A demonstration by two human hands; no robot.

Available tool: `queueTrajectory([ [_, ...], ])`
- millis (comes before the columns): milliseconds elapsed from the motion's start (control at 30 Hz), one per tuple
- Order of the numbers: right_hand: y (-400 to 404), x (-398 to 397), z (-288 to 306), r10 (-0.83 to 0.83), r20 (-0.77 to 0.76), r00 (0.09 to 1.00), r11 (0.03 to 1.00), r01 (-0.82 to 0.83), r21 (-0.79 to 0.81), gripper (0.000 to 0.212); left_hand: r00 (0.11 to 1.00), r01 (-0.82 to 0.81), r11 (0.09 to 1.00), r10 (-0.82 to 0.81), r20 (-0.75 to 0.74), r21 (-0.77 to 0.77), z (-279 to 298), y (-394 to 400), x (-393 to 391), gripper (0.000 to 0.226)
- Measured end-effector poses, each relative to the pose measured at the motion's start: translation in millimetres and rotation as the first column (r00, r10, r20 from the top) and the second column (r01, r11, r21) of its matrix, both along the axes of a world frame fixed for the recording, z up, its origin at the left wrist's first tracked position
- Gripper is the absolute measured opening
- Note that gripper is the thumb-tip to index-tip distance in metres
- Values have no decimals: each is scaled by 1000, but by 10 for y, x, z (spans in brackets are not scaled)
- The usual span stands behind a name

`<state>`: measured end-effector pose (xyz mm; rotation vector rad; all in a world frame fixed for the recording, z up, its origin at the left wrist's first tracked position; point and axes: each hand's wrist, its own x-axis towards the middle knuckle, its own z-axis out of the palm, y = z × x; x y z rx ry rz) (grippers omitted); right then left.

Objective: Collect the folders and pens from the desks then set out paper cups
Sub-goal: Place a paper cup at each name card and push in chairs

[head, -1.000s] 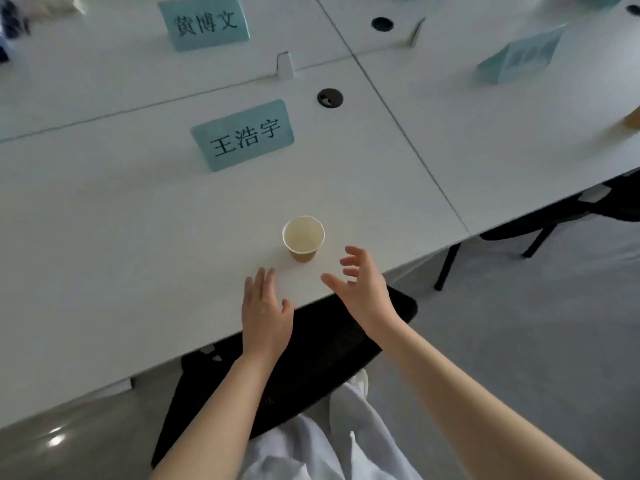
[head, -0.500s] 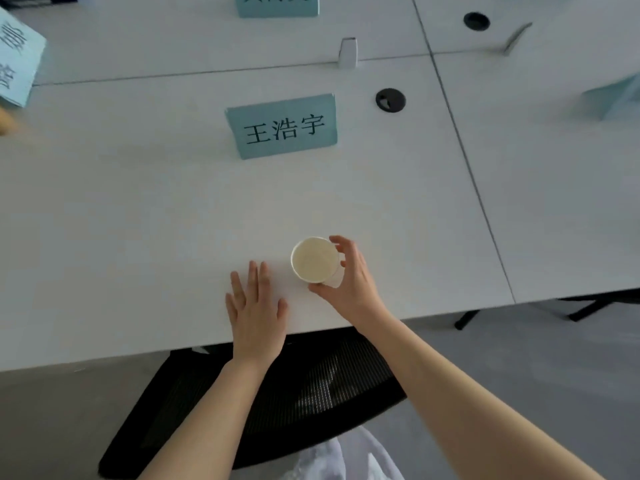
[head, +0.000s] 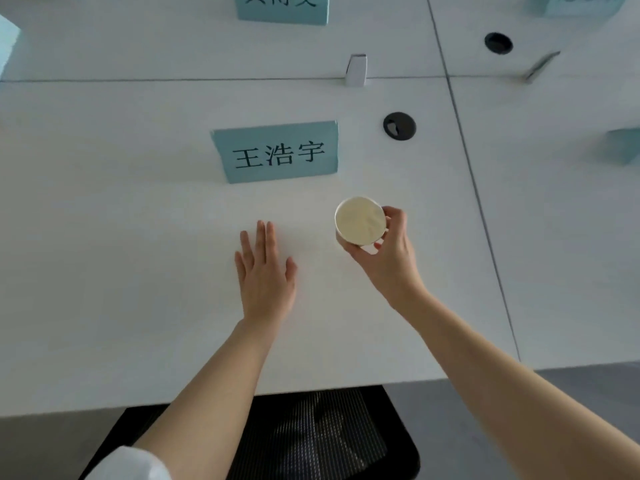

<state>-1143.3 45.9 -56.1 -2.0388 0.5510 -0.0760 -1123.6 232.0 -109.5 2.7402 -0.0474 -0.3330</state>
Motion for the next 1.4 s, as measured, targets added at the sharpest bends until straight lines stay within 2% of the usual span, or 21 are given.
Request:
queueTrajectory([
  [67,-145,213,0,0,25,1000,1000,1,-26,65,1000,-26,998,26,-11,52,-67,-73,144,67],
  [233,-424,833,-48,-23,54,998,997,27,-66,63,994,-74,981,57,97,181,-194,-171,165,69],
  [433,-445,1304,-95,-55,49,997,998,55,1,62,990,-83,977,58,128,198,-213,-195,183,69],
  [733,-398,1428,-182,-62,11,998,998,62,27,62,988,-88,975,58,144,205,-219,-204,189,69],
  [867,-437,1242,-282,-57,-58,997,998,56,-11,67,987,-94,974,64,148,204,-217,-215,190,69],
  [1033,-483,595,-271,-38,-125,991,994,24,-108,59,994,-62,976,42,100,207,-202,-178,173,71],
  [1267,-607,-635,-92,-59,-252,966,990,25,-136,45,999,-48,994,50,-11,103,-8,-249,140,64],
  [1400,-799,-1322,10,-90,-276,957,993,65,-98,38,999,31,1000,-31,28,-5,159,-578,-310,49],
])
